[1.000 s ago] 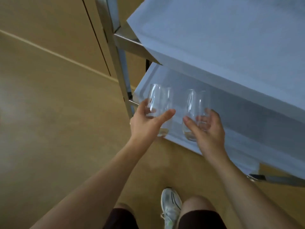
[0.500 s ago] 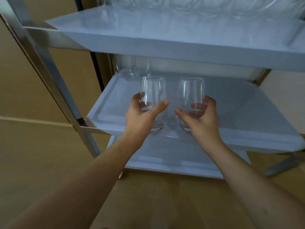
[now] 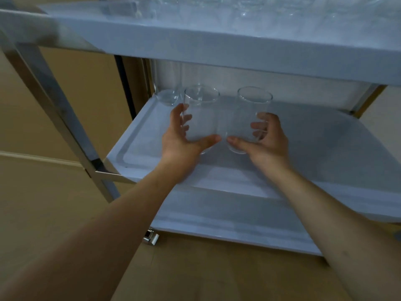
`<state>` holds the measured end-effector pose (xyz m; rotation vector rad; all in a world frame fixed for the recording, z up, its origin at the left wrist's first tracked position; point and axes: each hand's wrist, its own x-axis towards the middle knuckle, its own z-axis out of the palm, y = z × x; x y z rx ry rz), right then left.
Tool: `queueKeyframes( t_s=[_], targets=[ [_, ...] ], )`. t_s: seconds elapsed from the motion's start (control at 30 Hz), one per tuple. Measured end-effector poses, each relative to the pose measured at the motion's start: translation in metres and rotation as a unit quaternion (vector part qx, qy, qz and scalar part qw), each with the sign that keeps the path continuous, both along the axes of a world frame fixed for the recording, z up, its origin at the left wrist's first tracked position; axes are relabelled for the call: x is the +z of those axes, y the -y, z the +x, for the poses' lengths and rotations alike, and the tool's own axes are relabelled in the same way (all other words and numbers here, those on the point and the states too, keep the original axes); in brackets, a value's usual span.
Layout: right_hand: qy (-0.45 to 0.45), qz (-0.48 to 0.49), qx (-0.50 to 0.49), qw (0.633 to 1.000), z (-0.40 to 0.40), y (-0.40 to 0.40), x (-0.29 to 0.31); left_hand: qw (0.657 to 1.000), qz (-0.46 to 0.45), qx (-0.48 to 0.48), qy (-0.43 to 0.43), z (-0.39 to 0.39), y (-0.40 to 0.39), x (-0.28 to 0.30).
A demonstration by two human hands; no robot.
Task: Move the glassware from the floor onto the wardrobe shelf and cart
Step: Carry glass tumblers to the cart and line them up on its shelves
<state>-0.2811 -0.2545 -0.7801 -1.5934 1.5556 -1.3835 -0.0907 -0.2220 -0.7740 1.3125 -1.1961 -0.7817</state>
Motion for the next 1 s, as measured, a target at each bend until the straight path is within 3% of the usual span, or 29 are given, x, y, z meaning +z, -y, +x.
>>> queueKeyframes(
  t_s=[0.27,0.53,1.0],
  targets=[
    [0.0,0.0,0.005,1.0,0.027,0.094,-0.002,0.998,0.006,0.056,0.042,0.019,0.023,-0.008],
    [-0.021,-0.01,-0.01,1.0,0.054,0.175,-0.002,0.999,-0.001,0.025,0.037,0.027,0.032,-0.024],
    [-0.102,0.004,0.001,0.995,0.058,0.186,-0.004,1.0,0.001,0.001,0.017,0.026,0.029,-0.02]
  ],
)
